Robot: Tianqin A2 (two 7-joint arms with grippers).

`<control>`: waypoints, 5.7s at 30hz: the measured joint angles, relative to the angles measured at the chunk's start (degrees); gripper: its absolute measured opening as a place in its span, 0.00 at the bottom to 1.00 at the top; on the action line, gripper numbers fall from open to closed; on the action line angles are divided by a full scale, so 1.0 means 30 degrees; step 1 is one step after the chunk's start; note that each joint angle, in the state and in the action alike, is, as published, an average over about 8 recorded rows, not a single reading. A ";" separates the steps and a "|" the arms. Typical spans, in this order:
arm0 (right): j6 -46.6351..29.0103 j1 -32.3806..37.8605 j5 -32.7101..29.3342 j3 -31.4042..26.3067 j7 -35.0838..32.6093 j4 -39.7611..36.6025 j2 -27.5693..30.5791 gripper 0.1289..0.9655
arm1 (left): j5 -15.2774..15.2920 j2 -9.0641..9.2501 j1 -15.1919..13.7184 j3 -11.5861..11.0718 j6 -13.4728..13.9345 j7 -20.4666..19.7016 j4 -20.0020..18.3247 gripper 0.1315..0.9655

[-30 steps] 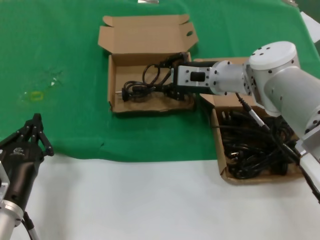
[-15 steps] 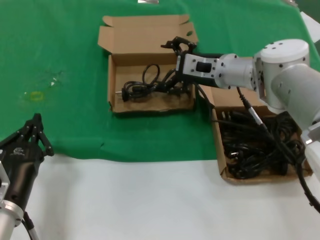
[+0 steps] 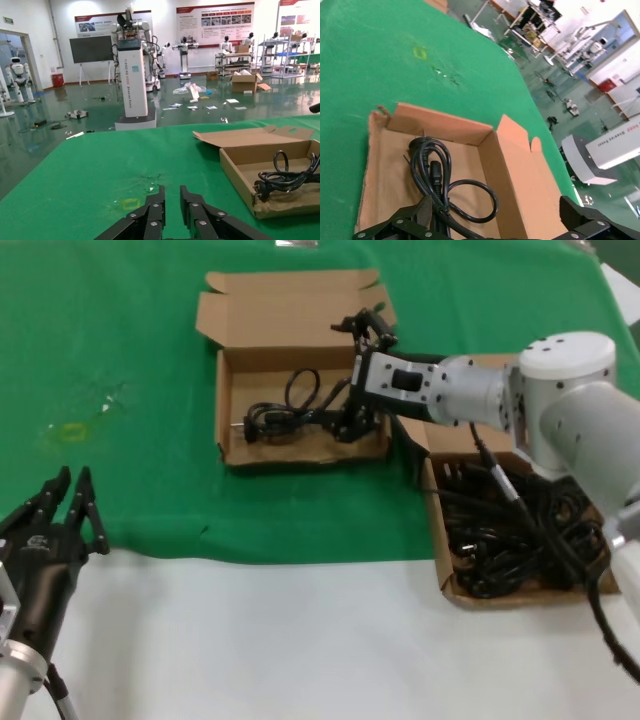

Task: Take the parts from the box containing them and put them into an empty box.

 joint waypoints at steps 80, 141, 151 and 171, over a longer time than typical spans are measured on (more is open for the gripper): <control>1.1317 -2.3960 -0.0973 0.8833 1.8337 2.8424 0.5037 1.00 | -0.0003 0.0000 0.0000 -0.0001 0.0000 0.0004 0.0000 1.00; 1.1318 -2.3962 -0.0973 0.8834 1.8338 2.8427 0.5037 1.00 | -0.0005 0.0000 0.0000 -0.0001 0.0000 0.0005 0.0000 1.00; 1.1318 -2.3962 -0.0973 0.8834 1.8338 2.8427 0.5037 1.00 | -0.0005 0.0000 0.0000 -0.0001 0.0000 0.0005 0.0000 1.00; 1.1318 -2.3962 -0.0973 0.8834 1.8338 2.8427 0.5037 1.00 | -0.0005 0.0000 0.0000 -0.0001 0.0000 0.0005 0.0000 1.00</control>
